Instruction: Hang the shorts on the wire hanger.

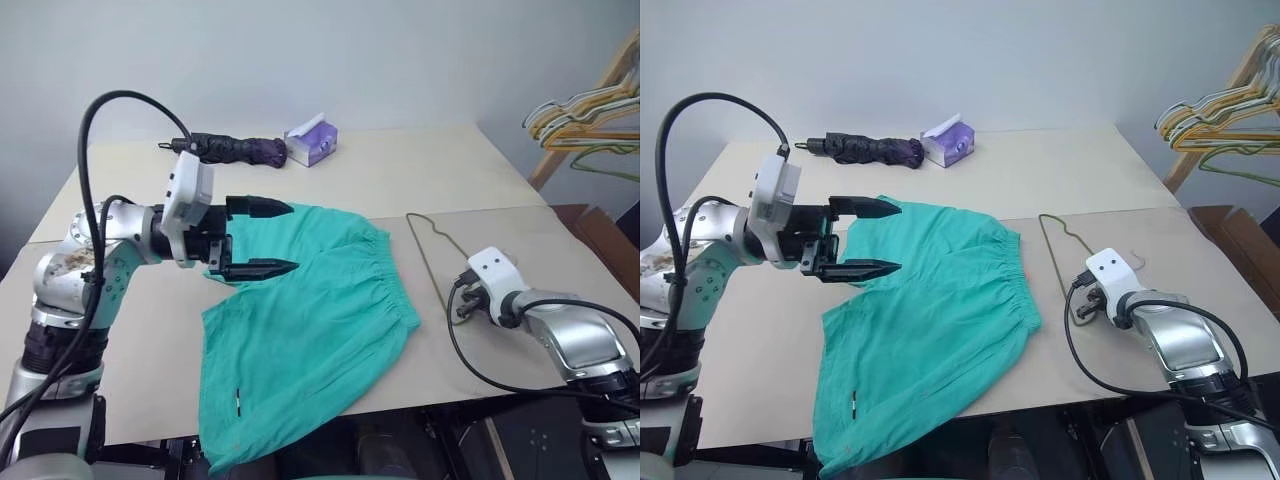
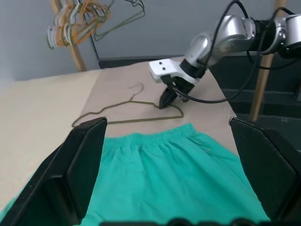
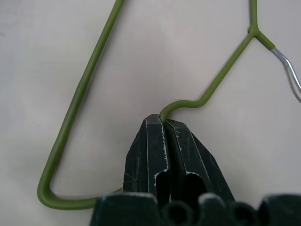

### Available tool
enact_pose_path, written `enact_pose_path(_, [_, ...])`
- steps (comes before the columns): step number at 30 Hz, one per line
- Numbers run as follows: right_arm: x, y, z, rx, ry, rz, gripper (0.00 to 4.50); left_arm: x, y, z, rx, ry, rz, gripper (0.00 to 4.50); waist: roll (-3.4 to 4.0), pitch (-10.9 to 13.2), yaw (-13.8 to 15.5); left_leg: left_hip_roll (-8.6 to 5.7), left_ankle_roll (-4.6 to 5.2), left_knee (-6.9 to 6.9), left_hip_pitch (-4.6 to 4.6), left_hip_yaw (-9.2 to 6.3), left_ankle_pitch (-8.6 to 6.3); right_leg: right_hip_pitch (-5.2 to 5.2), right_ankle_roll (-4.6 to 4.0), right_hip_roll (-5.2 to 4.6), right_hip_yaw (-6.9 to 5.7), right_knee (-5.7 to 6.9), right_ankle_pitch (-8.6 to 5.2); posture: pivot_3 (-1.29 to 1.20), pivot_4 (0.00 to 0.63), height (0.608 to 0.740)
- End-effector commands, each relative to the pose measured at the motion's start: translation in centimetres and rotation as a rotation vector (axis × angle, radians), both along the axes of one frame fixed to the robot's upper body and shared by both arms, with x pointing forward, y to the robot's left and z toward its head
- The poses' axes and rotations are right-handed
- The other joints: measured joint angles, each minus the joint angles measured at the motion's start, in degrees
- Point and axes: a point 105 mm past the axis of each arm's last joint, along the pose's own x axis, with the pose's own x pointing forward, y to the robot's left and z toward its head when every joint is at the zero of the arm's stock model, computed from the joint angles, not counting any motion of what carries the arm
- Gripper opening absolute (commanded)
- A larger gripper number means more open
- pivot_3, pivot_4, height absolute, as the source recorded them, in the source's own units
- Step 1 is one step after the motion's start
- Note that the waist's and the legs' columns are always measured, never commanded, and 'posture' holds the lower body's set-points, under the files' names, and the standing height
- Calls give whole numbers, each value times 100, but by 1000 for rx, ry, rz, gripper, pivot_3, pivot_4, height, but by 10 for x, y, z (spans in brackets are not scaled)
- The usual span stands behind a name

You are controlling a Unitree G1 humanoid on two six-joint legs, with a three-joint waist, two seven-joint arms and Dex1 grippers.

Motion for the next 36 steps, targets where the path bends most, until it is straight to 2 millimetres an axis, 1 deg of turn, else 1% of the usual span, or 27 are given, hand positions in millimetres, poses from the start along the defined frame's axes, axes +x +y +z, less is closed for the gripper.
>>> enact_pose_path(1, [17, -5, 52, -155, -255, 96, 44, 12, -5, 8, -17, -13, 54, 4500, 13, -11, -20, 0, 0, 1, -4, 0, 0, -3, 1, 0, 0, 0, 1, -159, 7, 740])
enact_pose_path(2, [20, -8, 64, -224, -317, 133, 44, 19, -7, 8, -24, -13, 77, 4500, 23, -19, -30, 0, 0, 2, -4, 0, 0, -4, 2, 0, 0, 0, 1, -167, 2, 740])
enact_pose_path(5, [24, -9, 91, -376, -460, 241, 44, 32, -11, 12, -50, -13, 119, 4500, 41, -36, -68, -1, 0, 2, -4, 0, 0, -4, 3, 0, 0, -1, 1, -186, 0, 740])
enact_pose_path(6, [25, -7, 103, -448, -532, 304, 44, 37, -13, 15, -65, -20, 128, 4500, 42, -38, -90, -1, 0, 1, -3, 0, 0, -4, 3, 0, 0, -1, 1, -190, 0, 740])
enact_pose_path(8, [24, -3, 118, -563, -632, 416, 44, 44, -14, 19, -84, -24, 143, 4500, 45, -40, -154, -2, -2, 3, -3, 0, 1, -2, 3, -1, 0, 0, 2, -206, 0, 740])
enact_pose_path(10, [23, 1, 129, -734, -729, 542, 44, 51, -15, 25, -90, -34, 150, 4500, 46, -41, -225, -5, -3, 4, -3, 1, 1, -2, 4, -5, 0, -1, 2, -214, 0, 740])
enact_pose_path(12, [19, 6, 137, -866, -804, 678, 44, 60, -15, 33, -92, -33, 163, 4500, 49, -43, -334, -11, -3, 3, -4, 2, 2, -3, 6, -12, 0, -2, 2, -222, 0, 740])
enact_pose_path(16, [16, 13, 151, -1044, -945, 863, 44, 71, -16, 42, -56, -8, 149, 4500, 53, -46, -580, -19, -9, 5, -3, 1, 5, -1, 10, -21, 1, -2, 3, -230, 0, 740])
enact_pose_path(20, [16, 22, 158, -1119, -1045, 974, 44, 75, -21, 41, -19, 46, 88, 4500, 65, -55, -845, -25, -17, 2, 2, -1, 10, 4, 14, -28, 3, -1, 2, -236, 0, 740])
enact_pose_path(23, [15, 34, 163, -1133, -1120, 1040, 44, 79, -29, 30, 54, 91, 57, 4500, 66, -56, -1007, -28, -38, -1, 5, -7, 24, 6, 15, -30, 4, 4, 3, -241, 0, 740])
enact_pose_path(25, [14, 43, 166, -1134, -1162, 1081, 44, 86, -37, 22, 99, 129, 60, 4500, 67, -56, -1106, -31, -43, -2, 9, -8, 27, 9, 17, -31, 5, 7, 4, -245, 0, 740])
enact_pose_path(27, [14, 49, 167, -1142, -1178, 1116, 44, 88, -44, 14, 162, 157, 44, 4500, 67, -56, -1169, -32, -45, -1, 10, -10, 29, 11, 23, -32, 6, 8, 7, -250, 0, 740])
enact_pose_path(30, [15, 53, 168, -1147, -1187, 1141, 44, 86, -50, 4, 248, 208, -3, 4500, 68, -57, -1279, -38, -46, -2, 9, -11, 29, 12, 27, -36, 7, 8, 9, -258, 0, 740])
enact_pose_path(31, [15, 54, 168, -1145, -1190, 1139, 44, 85, -51, 1, 269, 209, -19, 4500, 68, -57, -1303, -39, -46, -4, 8, -12, 29, 12, 28, -37, 8, 7, 9, -260, 0, 740])
enact_pose_path(33, [16, 56, 170, -1142, -1198, 1140, 44, 85, -52, -12, 343, 185, -25, 4500, 69, -57, -1367, -39, -45, -4, 11, -12, 29, 12, 29, -38, 10, 7, 8, -264, 0, 740])
enact_pose_path(36, [15, 58, 171, -1140, -1203, 1143, 44, 86, -51, -21, 398, 182, -35, 4500, 69, -57, -1441, -40, -45, -4, 12, -13, 29, 13, 29, -38, 11, 10, 9, -269, 0, 740])
